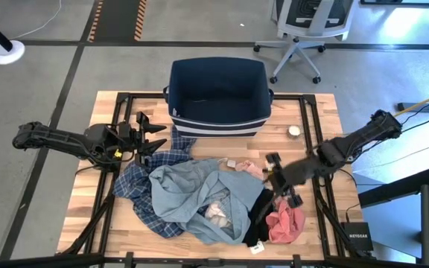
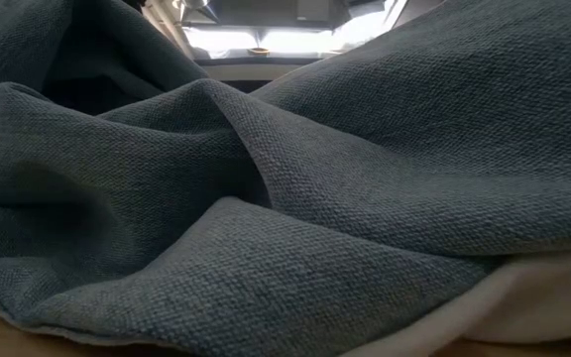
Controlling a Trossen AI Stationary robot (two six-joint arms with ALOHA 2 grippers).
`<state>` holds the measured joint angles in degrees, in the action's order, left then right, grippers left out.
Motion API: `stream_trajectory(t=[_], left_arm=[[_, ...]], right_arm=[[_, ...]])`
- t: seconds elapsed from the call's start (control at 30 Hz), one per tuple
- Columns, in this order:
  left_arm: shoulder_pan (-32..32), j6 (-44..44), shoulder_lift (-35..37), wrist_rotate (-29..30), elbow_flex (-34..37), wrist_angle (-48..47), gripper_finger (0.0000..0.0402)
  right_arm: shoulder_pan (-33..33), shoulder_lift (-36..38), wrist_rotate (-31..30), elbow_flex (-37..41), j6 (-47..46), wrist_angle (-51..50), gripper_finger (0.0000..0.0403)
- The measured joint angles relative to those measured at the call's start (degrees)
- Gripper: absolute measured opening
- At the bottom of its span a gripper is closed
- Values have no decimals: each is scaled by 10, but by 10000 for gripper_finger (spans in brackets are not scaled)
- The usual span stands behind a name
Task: Sort clothes
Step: Put the pink underwear into the blue laundry bin
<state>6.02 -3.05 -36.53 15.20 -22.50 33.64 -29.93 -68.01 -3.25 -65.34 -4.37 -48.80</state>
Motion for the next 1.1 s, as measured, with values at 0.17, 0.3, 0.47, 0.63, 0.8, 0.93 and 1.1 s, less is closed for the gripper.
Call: stream_trajectory(t=[0.17, 0.3, 0.47, 0.63, 0.8, 0.93, 1.1], left_arm=[[0, -4, 0, 0, 0, 1, 208], [0, -5, 0, 0, 0, 21, 208], [0, -6, 0, 0, 0, 33, 208], [0, -14, 0, 0, 0, 31, 208], [0, -6, 0, -7, 0, 30, 208], [0, -4, 0, -23, 0, 30, 208], [0, -4, 0, -24, 0, 30, 208]], right_arm=[[-64, -39, 30, -27, -100, -53, 149], [-100, -49, 44, -29, -141, -70, 149], [-118, -67, 18, -29, -117, -47, 149], [-115, -96, -23, -29, -73, -32, 150], [-109, -111, -8, -29, -22, -33, 171], [-101, -110, -1, -29, -15, -33, 210], [-107, -110, 31, -29, 28, -61, 258]])
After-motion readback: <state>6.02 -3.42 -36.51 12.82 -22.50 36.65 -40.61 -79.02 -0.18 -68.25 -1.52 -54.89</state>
